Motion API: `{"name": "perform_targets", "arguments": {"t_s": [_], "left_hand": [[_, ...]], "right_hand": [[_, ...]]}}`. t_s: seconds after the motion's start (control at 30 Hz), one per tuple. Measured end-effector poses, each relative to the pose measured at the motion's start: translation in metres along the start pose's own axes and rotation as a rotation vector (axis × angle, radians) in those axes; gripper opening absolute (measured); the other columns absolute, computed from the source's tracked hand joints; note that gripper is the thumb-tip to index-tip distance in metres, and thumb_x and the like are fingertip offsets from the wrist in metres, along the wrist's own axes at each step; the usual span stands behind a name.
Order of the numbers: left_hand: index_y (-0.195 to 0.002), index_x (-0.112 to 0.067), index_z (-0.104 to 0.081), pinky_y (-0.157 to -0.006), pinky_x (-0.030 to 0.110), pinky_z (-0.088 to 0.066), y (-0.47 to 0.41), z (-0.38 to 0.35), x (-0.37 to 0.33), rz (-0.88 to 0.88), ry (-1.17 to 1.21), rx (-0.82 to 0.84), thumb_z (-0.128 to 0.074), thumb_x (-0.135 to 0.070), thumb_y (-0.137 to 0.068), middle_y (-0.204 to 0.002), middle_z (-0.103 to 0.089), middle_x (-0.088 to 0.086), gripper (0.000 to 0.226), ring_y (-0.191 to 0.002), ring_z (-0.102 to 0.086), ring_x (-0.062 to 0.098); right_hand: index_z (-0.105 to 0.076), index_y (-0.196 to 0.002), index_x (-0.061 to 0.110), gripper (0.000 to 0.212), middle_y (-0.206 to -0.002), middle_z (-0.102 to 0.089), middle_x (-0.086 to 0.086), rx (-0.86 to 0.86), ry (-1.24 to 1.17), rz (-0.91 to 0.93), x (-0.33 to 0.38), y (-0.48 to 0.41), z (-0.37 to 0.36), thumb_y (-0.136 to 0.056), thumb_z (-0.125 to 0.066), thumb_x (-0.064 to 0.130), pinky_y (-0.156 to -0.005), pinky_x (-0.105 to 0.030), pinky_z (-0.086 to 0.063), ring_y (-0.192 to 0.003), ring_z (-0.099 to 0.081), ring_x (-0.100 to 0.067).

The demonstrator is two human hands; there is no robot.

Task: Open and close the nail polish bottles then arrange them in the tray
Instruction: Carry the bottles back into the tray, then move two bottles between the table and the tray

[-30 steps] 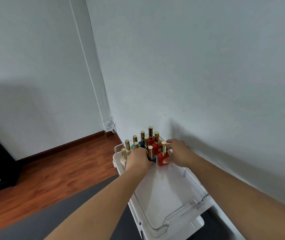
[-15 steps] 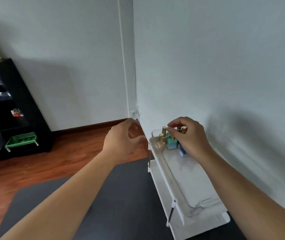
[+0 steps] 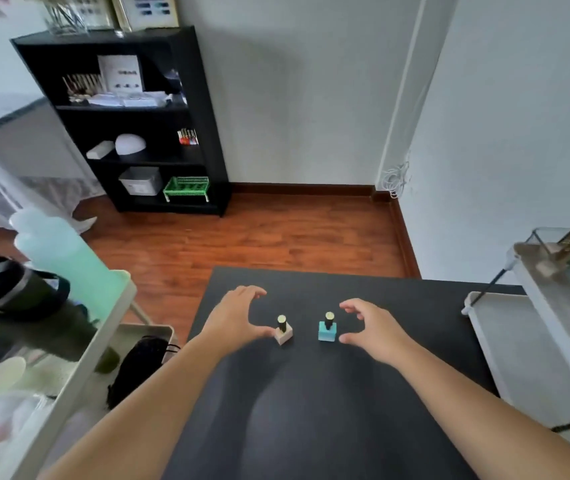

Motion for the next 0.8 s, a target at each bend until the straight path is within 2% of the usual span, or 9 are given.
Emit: {"name": "perform_targets", "arguments": {"t_s": [0.17,0.33,0.43,0.57,0.67,0.8], "left_hand": [[-0.121,-0.026,-0.051,-0.096,0.028,-0.040,-0.005,-0.049,0.022,0.059,0.138,0.100,-0.082,-0.037,-0.066,-0.123,-0.054,-0.009,0.065,-0.117,-0.049,0.009],[-0.094,-0.031,-0.058,-0.076,0.024,-0.042,-0.010,-0.074,0.020,0.103,0.177,-0.034,-0.077,-0.035,-0.072,-0.094,-0.058,-0.018,0.030,-0.092,-0.055,0.007],[-0.079,-0.032,-0.055,-0.066,0.023,-0.040,-0.010,-0.077,0.015,0.080,0.164,-0.081,-0.072,-0.033,-0.076,-0.081,-0.057,-0.017,0.018,-0.082,-0.055,0.007],[-0.080,-0.021,-0.064,-0.071,0.026,-0.049,-0.010,-0.069,0.011,0.074,0.225,-0.108,-0.072,-0.032,-0.077,-0.079,-0.065,-0.011,0.013,-0.078,-0.061,0.008],[-0.079,-0.020,-0.066,-0.066,0.018,-0.043,-0.019,-0.046,-0.010,0.025,0.245,-0.167,-0.074,-0.028,-0.075,-0.077,-0.065,-0.011,0.012,-0.074,-0.060,0.007],[-0.081,-0.020,-0.068,-0.068,0.021,-0.045,-0.034,0.003,-0.068,-0.099,0.278,-0.273,-0.075,-0.025,-0.074,-0.077,-0.067,-0.010,0.011,-0.076,-0.060,0.008]], "right_hand": [[-0.053,-0.120,0.028,0.052,-0.123,-0.058,0.006,0.011,0.056,-0.061,-0.004,-0.016,-0.032,-0.073,-0.076,0.025,-0.092,-0.032,-0.043,-0.114,-0.052,-0.016],[-0.062,-0.098,0.025,0.026,-0.101,-0.066,0.002,-0.065,0.100,-0.041,-0.001,-0.031,-0.046,-0.075,-0.073,0.025,-0.085,-0.039,-0.049,-0.098,-0.058,-0.019],[-0.064,-0.099,0.024,0.025,-0.098,-0.065,0.000,-0.134,0.108,-0.052,-0.001,-0.034,-0.049,-0.075,-0.073,0.028,-0.082,-0.037,-0.049,-0.095,-0.057,-0.019],[-0.064,-0.097,0.029,0.024,-0.098,-0.065,0.000,-0.147,0.086,-0.040,0.003,-0.029,-0.040,-0.075,-0.072,0.032,-0.079,-0.032,-0.047,-0.092,-0.055,-0.017],[-0.064,-0.096,0.030,0.023,-0.098,-0.064,0.001,-0.189,0.041,0.020,0.016,-0.024,-0.013,-0.075,-0.073,0.031,-0.082,-0.032,-0.047,-0.092,-0.056,-0.015],[-0.065,-0.104,0.024,0.033,-0.102,-0.062,0.006,-0.286,-0.006,0.093,0.042,-0.015,0.046,-0.075,-0.075,0.032,-0.081,-0.025,-0.044,-0.095,-0.058,-0.014]]}}
Point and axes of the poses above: each hand's wrist, its own y-axis away from the middle knuckle, its own z-axis out of the back of the hand, x = y × z, the point moved 2 cm from there along -y, towards the middle knuckle
